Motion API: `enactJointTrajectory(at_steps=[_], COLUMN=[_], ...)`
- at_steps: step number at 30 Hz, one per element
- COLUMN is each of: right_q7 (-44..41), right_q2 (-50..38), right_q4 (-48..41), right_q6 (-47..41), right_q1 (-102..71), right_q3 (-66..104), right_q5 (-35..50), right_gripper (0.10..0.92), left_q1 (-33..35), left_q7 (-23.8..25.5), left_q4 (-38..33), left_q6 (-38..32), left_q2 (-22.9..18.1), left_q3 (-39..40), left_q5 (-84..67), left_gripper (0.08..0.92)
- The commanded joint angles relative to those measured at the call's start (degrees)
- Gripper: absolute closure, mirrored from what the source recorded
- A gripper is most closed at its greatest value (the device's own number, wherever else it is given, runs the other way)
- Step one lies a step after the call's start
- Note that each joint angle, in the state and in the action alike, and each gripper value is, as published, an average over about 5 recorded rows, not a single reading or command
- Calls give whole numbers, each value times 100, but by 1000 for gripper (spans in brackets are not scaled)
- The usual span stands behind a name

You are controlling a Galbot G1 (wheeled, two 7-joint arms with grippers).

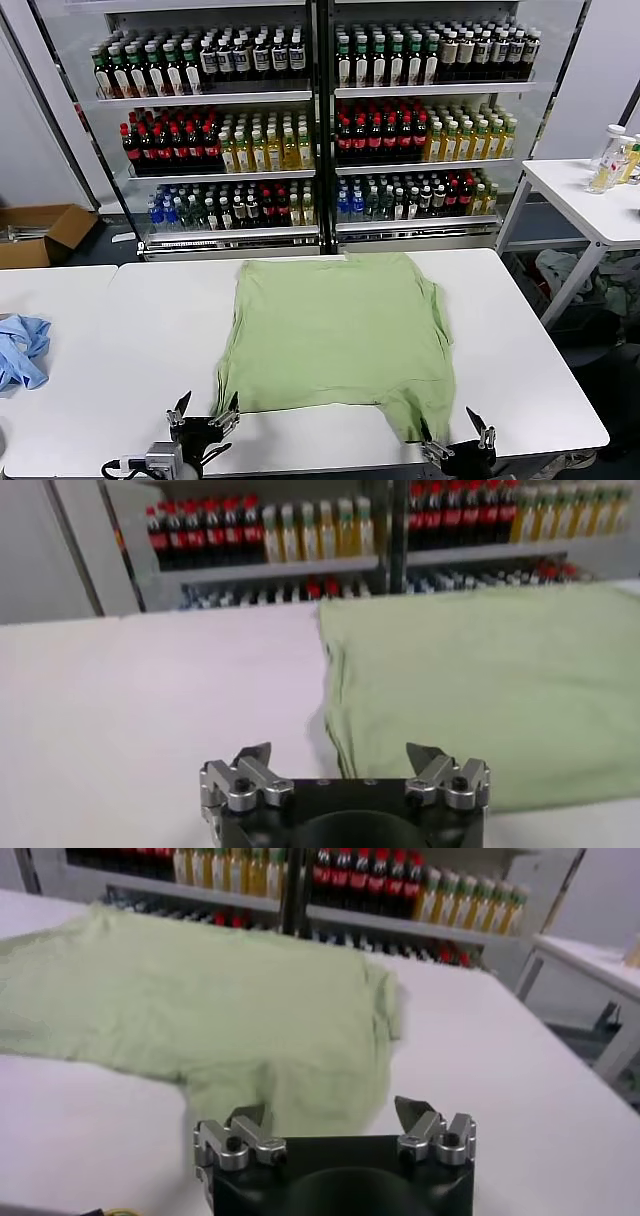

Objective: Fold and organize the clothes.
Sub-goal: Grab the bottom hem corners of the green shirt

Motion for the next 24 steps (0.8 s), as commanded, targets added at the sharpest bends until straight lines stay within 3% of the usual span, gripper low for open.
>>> enactJointTrajectory(at_steps=[1, 6, 24], right_q7=[-1, -17, -61], right_q2=[27, 51, 48], right_q4=[-142, -185, -75], right_q6=[-140, -135, -64], right_q1=[94, 135, 122], right_q3=[-149, -214, 2], right_q5=[28, 107, 362], right_gripper=[205, 285, 796], left_q1=[-179, -119, 109], left_q7=[-25, 116, 434], left_q4=[421, 325, 50], left_q6=[313, 255, -58], left_q2=[44, 78, 185], left_q3=[23, 42, 57], left_q5=[-29, -180, -536], left_gripper=[177, 244, 770])
